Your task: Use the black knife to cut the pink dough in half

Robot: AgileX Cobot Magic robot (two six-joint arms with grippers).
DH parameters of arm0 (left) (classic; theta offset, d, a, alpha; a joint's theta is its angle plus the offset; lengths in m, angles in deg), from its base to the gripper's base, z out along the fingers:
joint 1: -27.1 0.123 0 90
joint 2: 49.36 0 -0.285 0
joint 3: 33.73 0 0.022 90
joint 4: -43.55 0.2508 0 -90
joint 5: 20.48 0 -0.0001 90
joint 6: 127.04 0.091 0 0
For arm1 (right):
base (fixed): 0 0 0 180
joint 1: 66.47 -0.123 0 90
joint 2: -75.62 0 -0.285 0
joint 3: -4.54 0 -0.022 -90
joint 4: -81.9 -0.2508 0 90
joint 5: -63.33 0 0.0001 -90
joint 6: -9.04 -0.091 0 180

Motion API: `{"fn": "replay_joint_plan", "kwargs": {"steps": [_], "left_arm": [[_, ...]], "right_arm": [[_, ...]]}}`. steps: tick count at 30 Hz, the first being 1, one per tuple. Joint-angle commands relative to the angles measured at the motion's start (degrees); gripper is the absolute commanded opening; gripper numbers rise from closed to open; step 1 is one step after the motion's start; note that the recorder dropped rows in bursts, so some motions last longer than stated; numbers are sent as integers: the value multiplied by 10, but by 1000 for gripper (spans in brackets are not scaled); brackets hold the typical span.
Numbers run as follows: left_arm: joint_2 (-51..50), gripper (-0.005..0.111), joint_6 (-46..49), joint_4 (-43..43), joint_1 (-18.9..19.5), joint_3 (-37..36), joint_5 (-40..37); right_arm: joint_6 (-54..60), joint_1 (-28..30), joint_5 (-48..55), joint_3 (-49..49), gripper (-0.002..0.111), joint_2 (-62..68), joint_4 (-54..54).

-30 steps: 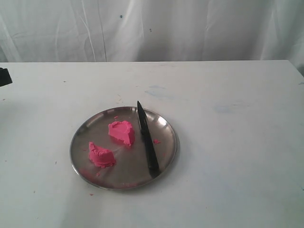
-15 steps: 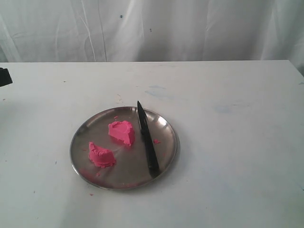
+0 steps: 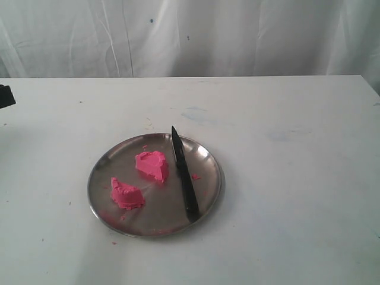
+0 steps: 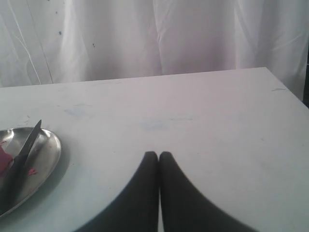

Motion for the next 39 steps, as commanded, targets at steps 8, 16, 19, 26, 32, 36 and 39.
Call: {"fn": "replay_joint_plan", "kwargs": {"steps": [8,16,19,26,32,36,39], "left_arm": [[7,0,-2,9,1,-5,1],[7,0,-2,9,1,-5,1],[7,0,-2,9,1,-5,1],[51,0,-4,85,0,-7,20],[130,0,-42,207,0,-8,88],[160,0,-42,207,3,-9,88],[178,0,-41,207,3,-9,88]], "right_arm": [[2,3,-4,3,0,-3,-2],[2,3,-4,3,0,-3,-2],[2,3,-4,3,0,-3,-2],[2,3,-4,3,0,-3,-2],[2,3,-4,3,0,-3,-2],[2,3,-4,3,0,-3,-2],[2,3,-4,3,0,-3,-2]]}}
